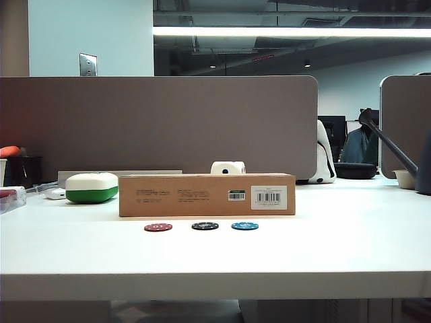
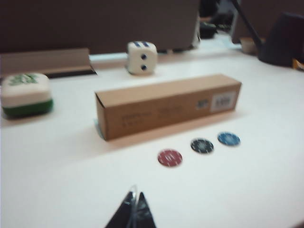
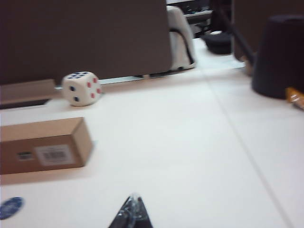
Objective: Push the chip with the highest value in the row forward next to the rectangular box.
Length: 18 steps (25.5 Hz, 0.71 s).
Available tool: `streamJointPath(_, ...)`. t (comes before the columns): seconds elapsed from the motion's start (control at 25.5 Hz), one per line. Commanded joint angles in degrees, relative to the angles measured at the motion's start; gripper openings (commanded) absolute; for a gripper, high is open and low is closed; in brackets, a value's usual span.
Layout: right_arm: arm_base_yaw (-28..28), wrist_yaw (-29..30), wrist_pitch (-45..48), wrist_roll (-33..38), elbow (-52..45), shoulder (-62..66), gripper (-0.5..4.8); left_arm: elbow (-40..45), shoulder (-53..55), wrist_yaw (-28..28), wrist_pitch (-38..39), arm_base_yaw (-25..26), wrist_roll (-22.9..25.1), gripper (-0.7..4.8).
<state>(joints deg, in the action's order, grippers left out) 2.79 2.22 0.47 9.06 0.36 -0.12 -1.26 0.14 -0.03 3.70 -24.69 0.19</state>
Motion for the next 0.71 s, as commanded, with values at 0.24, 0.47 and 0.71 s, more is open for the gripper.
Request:
streamJointPath(0.24, 0.0, 11.2, -3.1, 16.5, -0.3, 0.0, -0.09, -2.8, 1.1, 0.1, 14.8, -3.4, 0.0, -0.05)
streamJointPath(0.47, 0.0, 13.0, -5.2, 18.0, -0.3, 0.0, -0.09, -6.1, 7.9, 0.1, 15.3, -3.4, 0.0, -0.05)
streamJointPath(0.71, 0.0, 13.4, -5.4, 18.0, -0.3, 0.0, -0.09, -11.0, 27.1, 0.1, 4.1, -3.4, 0.0, -0.05)
